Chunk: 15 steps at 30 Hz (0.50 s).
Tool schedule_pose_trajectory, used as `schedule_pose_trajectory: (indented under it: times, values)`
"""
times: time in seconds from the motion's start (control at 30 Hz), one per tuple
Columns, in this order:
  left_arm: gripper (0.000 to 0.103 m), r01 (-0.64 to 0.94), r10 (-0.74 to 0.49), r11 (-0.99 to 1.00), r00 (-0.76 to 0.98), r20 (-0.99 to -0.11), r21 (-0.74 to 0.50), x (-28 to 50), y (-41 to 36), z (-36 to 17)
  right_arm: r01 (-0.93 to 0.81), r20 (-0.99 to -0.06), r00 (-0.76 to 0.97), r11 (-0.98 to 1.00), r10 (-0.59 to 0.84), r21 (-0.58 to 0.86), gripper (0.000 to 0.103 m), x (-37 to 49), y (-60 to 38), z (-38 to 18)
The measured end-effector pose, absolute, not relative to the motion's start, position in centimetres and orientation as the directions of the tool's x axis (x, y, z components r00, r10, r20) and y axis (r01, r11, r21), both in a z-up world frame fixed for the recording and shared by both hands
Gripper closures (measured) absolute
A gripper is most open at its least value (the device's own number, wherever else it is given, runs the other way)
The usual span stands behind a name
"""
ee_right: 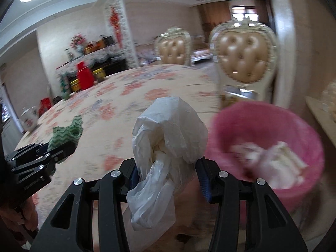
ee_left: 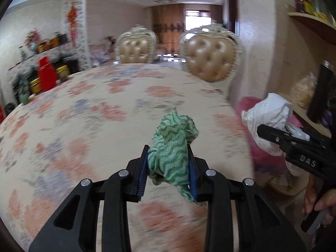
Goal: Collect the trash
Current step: 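Carry the green cloth with the left gripper while the right carries the plastic bag to the bin, then open both grippers over the pink bin to drop the cloth and bag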
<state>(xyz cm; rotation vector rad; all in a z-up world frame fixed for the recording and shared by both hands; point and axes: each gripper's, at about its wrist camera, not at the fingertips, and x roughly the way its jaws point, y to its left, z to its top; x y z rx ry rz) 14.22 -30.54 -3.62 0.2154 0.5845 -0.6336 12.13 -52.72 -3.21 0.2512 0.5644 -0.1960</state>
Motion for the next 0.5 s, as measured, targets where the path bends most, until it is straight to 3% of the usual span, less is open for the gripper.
schedule_pose_trajectory:
  times: [0.27,0.5]
  values:
    - [0.071,0.740,-0.617,0.672,0.547,-0.567,-0.018,12.7,-38.6,-3.0,0.401,-0.560,0.788,0.903,-0.255,0.154,0.055,10.1,-61.0,-2.9]
    - [0.071,0.777,-0.658,0.629,0.507,-0.556,-0.036,12.4,-42.7,-2.4,0.447,-0.596,0.749,0.884,-0.288,0.135,0.053,12.5,-66.4,-3.6]
